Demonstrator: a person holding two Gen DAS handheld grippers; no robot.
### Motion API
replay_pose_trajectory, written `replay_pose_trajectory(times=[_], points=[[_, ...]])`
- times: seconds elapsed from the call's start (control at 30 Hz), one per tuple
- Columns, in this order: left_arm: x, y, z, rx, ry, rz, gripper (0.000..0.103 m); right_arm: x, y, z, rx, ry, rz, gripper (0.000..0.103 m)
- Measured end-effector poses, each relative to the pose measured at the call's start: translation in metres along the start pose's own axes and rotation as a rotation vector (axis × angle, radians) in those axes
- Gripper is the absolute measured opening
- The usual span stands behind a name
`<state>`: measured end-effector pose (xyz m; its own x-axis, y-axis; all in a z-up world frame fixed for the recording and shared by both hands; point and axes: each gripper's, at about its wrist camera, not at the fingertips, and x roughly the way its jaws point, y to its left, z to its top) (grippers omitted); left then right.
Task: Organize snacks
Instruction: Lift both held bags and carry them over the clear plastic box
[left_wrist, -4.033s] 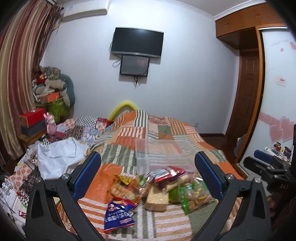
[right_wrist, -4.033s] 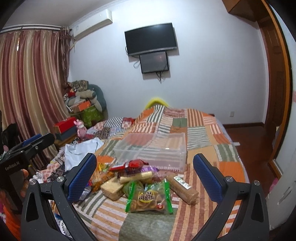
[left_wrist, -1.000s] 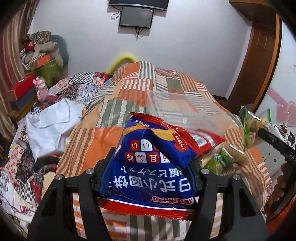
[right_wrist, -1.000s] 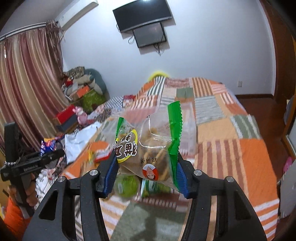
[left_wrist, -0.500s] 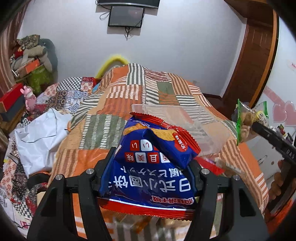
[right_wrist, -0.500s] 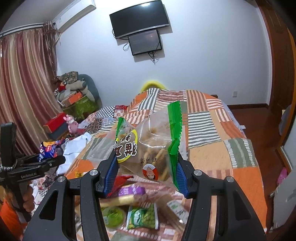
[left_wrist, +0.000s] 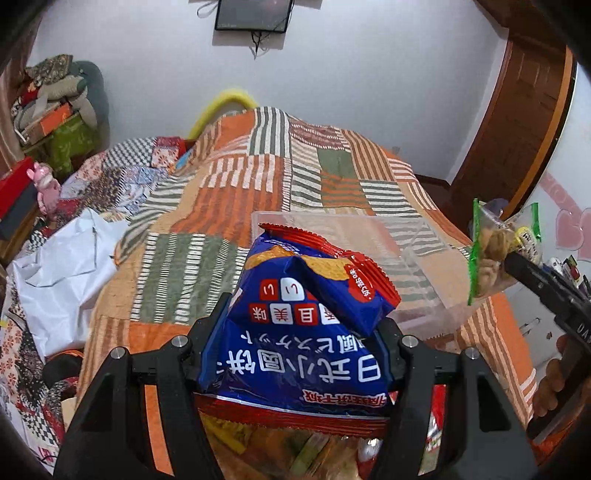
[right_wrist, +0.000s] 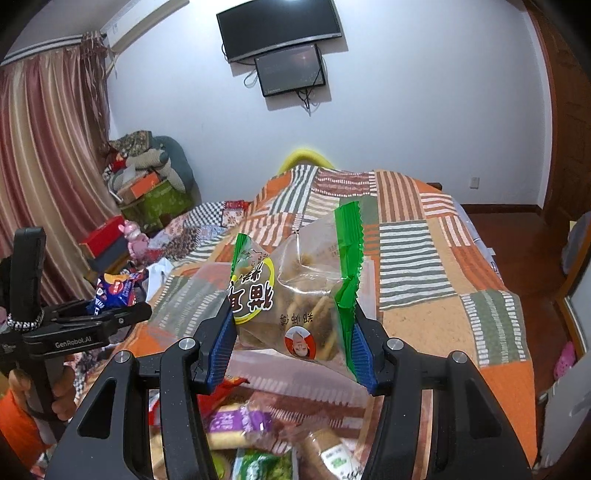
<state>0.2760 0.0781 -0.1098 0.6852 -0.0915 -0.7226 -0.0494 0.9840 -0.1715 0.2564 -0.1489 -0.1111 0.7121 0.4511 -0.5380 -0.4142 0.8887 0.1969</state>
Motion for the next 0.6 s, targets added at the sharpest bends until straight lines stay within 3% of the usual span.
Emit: replay_pose_trajectory(times=[0.6], points=[[0.064,-0.014,0.028,0.047,0.123,-0.009,0.064,0.059,-0.005,-0.003,0.004,0.161,0.032,0.052]])
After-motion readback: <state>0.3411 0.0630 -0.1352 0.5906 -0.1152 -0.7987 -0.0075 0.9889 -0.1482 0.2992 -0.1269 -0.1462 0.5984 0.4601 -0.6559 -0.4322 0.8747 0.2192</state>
